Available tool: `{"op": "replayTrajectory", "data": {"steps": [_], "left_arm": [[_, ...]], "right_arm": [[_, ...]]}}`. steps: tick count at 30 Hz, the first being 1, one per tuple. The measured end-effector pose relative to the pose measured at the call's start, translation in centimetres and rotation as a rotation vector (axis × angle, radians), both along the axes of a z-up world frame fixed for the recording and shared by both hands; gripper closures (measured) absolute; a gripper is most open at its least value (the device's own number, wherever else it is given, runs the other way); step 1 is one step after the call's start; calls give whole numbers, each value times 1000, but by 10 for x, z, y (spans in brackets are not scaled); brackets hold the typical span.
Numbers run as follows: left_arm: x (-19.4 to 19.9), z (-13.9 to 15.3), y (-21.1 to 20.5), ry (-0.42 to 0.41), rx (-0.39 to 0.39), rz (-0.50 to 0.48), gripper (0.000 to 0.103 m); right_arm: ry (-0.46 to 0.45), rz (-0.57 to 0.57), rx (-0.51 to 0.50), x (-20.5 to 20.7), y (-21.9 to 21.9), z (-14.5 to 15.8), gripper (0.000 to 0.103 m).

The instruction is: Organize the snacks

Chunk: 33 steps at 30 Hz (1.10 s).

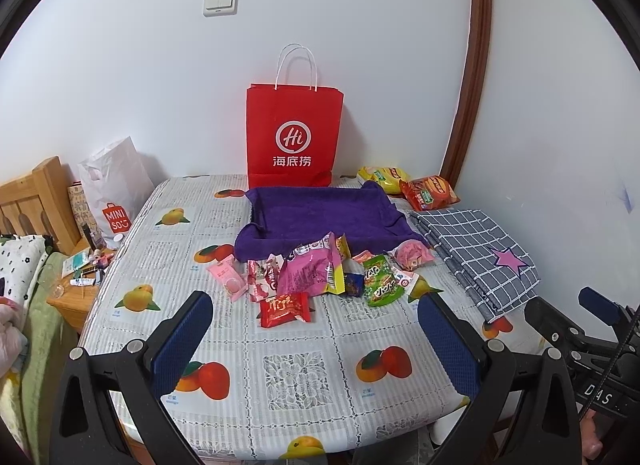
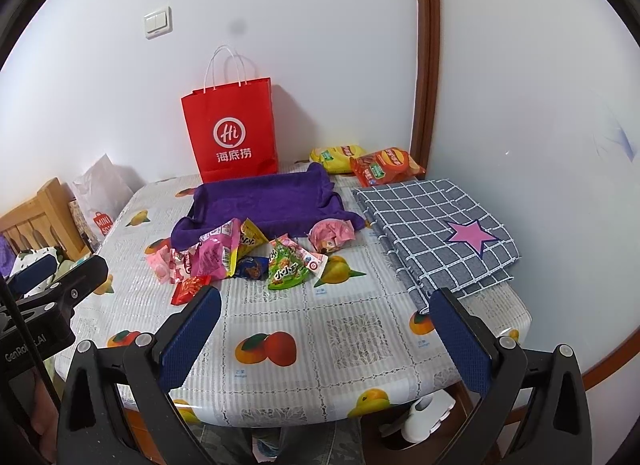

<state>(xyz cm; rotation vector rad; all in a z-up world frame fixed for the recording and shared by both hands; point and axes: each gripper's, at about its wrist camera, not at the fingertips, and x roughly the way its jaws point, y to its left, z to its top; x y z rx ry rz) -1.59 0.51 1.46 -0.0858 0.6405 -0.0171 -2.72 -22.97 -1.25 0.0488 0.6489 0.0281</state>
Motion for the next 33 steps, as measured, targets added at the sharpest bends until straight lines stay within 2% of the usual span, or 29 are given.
{"op": "replayTrajectory", "data": {"steps": [33], "left_arm": [[-1, 2, -1, -5, -2, 0, 0]], "right_arm": [[-19, 6, 12, -7, 3, 4, 0]]}}
